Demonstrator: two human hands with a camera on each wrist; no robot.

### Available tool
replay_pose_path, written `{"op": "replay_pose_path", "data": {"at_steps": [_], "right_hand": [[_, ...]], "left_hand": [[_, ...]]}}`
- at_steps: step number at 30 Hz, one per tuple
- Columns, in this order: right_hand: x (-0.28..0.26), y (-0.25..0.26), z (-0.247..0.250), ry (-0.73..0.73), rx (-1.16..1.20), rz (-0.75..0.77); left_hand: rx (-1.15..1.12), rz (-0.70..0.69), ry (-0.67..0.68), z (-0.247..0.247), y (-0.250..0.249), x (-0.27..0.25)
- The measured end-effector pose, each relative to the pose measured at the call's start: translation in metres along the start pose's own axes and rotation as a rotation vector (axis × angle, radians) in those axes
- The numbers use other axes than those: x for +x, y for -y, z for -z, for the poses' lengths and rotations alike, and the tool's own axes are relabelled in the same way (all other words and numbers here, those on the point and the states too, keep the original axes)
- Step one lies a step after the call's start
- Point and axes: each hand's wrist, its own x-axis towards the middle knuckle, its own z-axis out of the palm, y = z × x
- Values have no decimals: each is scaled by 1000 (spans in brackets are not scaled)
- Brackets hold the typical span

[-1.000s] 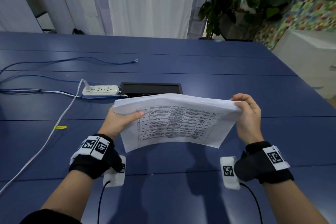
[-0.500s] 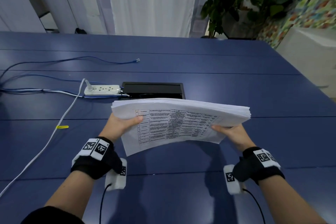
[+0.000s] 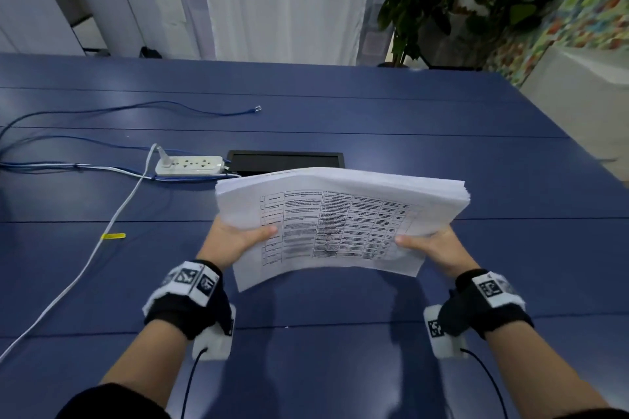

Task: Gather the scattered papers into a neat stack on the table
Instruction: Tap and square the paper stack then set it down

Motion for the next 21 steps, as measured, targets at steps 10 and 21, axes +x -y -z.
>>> {"op": "replay_pose_path", "data": {"at_steps": [10,21], "right_hand": [[-4,1,-3,-92,45,68],[-7,-43,-11,-160,-2,-10]], "left_hand": [[-41,-7,-64,5,11,-4],[-19,104,1,2,45,-12]]}}
